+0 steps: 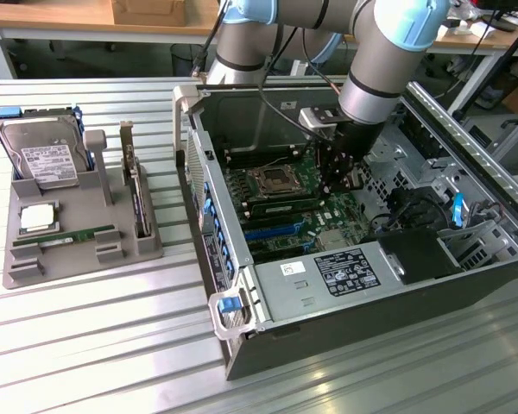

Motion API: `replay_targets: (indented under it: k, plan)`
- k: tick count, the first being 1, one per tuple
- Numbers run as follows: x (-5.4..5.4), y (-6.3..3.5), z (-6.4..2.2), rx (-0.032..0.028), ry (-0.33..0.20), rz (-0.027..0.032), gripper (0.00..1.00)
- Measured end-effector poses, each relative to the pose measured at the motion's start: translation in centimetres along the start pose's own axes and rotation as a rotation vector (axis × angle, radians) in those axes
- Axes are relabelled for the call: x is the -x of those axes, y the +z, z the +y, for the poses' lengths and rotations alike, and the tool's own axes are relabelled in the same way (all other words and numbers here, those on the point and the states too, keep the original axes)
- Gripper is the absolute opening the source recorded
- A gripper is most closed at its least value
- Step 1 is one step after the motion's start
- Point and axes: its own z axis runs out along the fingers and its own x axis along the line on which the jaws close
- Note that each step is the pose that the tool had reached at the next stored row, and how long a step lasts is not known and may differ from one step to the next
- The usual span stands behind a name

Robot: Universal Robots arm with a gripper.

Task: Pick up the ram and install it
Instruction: 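Press down the ram until it locks into place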

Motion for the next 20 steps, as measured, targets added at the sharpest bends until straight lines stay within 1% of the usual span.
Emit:
replay_targets:
  k: [2,4,5,6,8,9,12,14,17,18,20]
  plan:
    - [0.0,-0.05,0.00,-0.0002,0.000,-0.0003,0.10]
    - [0.0,-0.54,0.01,-0.0004,0.000,-0.0004,0.10]
    - [0.0,-1.26,0.02,-0.0003,0.000,0.0000,0.10]
    - [0.0,-1.46,0.05,-0.0003,-0.001,-0.0001,0.10]
    - [0.0,-1.49,0.36,-0.0016,-0.001,-0.0003,0.10]
    - [0.0,-1.48,0.94,-0.0032,-0.001,-0.0003,0.10]
    - [-0.1,-1.45,3.07,-0.0085,-0.001,-0.0002,0.10]
    - [-0.1,-1.44,3.90,-0.0106,-0.001,-0.0002,0.10]
    - [-0.1,-1.40,5.91,-0.0155,-0.001,-0.0001,0.10]
    - [-0.1,-1.39,6.38,-0.0166,-0.001,-0.0003,0.10]
    - [-0.1,-1.38,7.02,-0.0179,-0.001,-0.0004,0.10]
